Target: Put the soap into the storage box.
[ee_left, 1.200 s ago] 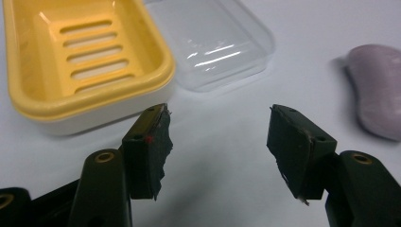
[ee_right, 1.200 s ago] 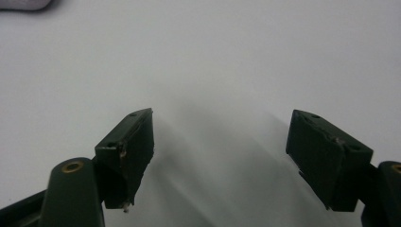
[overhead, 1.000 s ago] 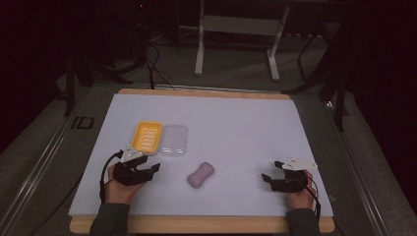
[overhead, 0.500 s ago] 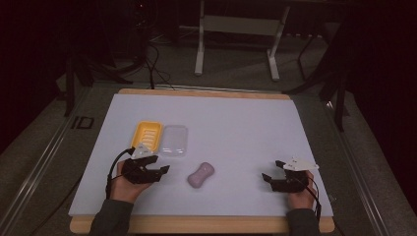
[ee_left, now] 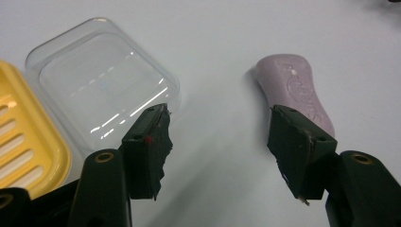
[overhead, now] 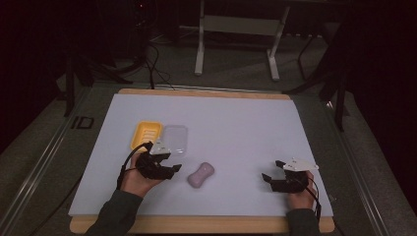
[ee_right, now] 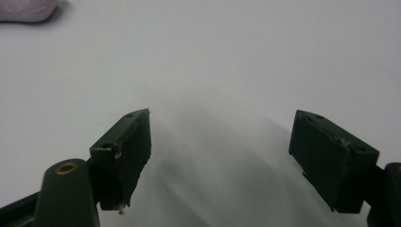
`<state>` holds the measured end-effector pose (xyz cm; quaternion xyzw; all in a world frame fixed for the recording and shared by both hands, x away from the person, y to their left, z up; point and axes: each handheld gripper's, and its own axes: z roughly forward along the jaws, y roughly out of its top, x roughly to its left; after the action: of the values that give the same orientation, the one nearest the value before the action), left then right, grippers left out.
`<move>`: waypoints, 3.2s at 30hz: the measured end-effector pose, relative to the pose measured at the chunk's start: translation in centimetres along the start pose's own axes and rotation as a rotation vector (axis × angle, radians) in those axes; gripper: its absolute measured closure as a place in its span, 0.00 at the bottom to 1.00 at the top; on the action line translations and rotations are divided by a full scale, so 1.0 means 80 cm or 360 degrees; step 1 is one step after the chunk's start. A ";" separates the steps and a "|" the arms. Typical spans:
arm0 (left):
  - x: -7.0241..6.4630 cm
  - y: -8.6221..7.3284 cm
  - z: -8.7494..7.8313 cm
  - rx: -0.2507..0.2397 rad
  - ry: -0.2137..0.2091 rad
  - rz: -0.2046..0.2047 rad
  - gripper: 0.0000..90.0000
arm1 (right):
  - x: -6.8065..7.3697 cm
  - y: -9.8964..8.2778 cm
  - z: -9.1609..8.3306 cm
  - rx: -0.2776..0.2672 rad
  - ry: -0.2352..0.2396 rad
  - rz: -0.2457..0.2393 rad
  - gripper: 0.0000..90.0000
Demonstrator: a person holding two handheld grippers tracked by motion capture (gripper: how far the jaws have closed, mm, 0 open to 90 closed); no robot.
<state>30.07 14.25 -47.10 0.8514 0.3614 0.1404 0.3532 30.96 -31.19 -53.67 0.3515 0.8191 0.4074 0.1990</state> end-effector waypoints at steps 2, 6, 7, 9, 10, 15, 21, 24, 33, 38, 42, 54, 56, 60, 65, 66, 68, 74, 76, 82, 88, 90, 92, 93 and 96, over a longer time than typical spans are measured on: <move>-0.001 0.003 0.002 -0.0005 -0.0003 0.0007 0.44 | 0.000 0.000 0.000 -0.0002 0.0000 0.0002 0.24; -0.002 0.008 0.006 0.0001 -0.0006 0.0007 0.43 | 0.000 0.000 0.000 -0.0005 -0.0002 0.0003 0.24; -0.002 0.009 0.006 0.0008 -0.0009 0.0008 0.43 | 0.000 0.000 -0.001 -0.0007 -0.0003 0.0001 0.24; -0.003 0.011 0.008 0.0011 -0.0015 0.0013 0.43 | 0.000 0.000 -0.001 -0.0011 -0.0006 -0.0003 0.24; -0.003 0.012 0.009 0.0017 -0.0014 0.0019 0.43 | 0.000 0.000 -0.001 -0.0011 -0.0007 -0.0003 0.24; -0.005 0.017 0.015 0.0050 -0.0014 0.0021 0.42 | 0.001 0.000 -0.001 -0.0008 -0.0008 0.0000 0.24; -0.011 0.024 0.021 0.0046 -0.0065 0.0025 0.38 | 0.001 0.000 -0.001 -0.0008 -0.0010 -0.0007 0.23; -0.015 0.027 0.026 0.0057 -0.0077 0.0022 0.35 | 0.002 0.000 -0.001 -0.0005 -0.0013 -0.0012 0.23; -0.024 0.034 0.034 0.0074 -0.0104 0.0044 0.32 | 0.002 0.000 -0.001 -0.0002 -0.0015 -0.0017 0.23; -0.030 0.036 0.040 0.0093 -0.0108 0.0079 0.31 | 0.002 0.000 -0.001 -0.0005 -0.0016 -0.0015 0.23; -0.035 0.039 0.044 0.0106 -0.0102 0.0097 0.31 | 0.002 0.000 -0.001 -0.0005 -0.0020 -0.0019 0.22; -0.045 0.044 0.057 0.0158 -0.0128 0.0140 0.32 | 0.003 0.000 -0.001 -0.0009 -0.0026 -0.0023 0.22; -0.046 0.045 0.058 0.0166 -0.0133 0.0144 0.32 | 0.003 0.000 -0.001 -0.0008 -0.0026 -0.0025 0.22; -0.048 0.047 0.061 0.0165 -0.0107 0.0124 0.28 | 0.003 0.000 -0.001 -0.0009 -0.0027 -0.0024 0.22; -0.047 0.051 0.061 0.0156 -0.0098 0.0113 0.26 | 0.003 0.000 -0.001 -0.0008 -0.0028 -0.0027 0.22; -0.048 0.053 0.061 0.0164 -0.0094 0.0121 0.26 | 0.003 0.000 -0.001 -0.0009 -0.0027 -0.0027 0.22; -0.048 0.054 0.063 0.0175 -0.0093 0.0132 0.26 | 0.003 0.000 -0.001 -0.0009 -0.0027 -0.0025 0.22; -0.053 0.057 0.068 0.0202 -0.0085 0.0152 0.24 | 0.003 0.000 -0.001 -0.0006 -0.0031 -0.0031 0.22; -0.054 0.057 0.071 0.0210 -0.0077 0.0155 0.22 | 0.003 0.000 -0.001 -0.0007 -0.0031 -0.0030 0.22; -0.057 0.058 0.076 0.0221 -0.0070 0.0145 0.17 | 0.003 0.000 -0.001 -0.0007 -0.0031 -0.0030 0.22; -0.062 0.055 0.083 0.0251 -0.0078 0.0148 0.17 | 0.004 0.000 -0.001 -0.0001 -0.0035 -0.0043 0.22; -0.065 0.053 0.087 0.0266 -0.0077 0.0151 0.17 | 0.004 0.000 -0.001 0.0000 -0.0036 -0.0045 0.22; -0.066 0.053 0.090 0.0279 -0.0083 0.0158 0.17 | 0.004 0.000 -0.001 -0.0004 -0.0035 -0.0038 0.22; -0.067 0.052 0.093 0.0287 -0.0076 0.0162 0.17 | 0.004 0.000 -0.001 -0.0004 -0.0035 -0.0037 0.22; -0.067 0.049 0.100 0.0310 -0.0066 0.0145 0.17 | 0.004 0.000 -0.001 -0.0005 -0.0035 -0.0042 0.22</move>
<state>32.29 4.52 -49.95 0.8999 0.3270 0.1028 0.2695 30.69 -30.99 -53.66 0.3448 0.8208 0.4020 0.2139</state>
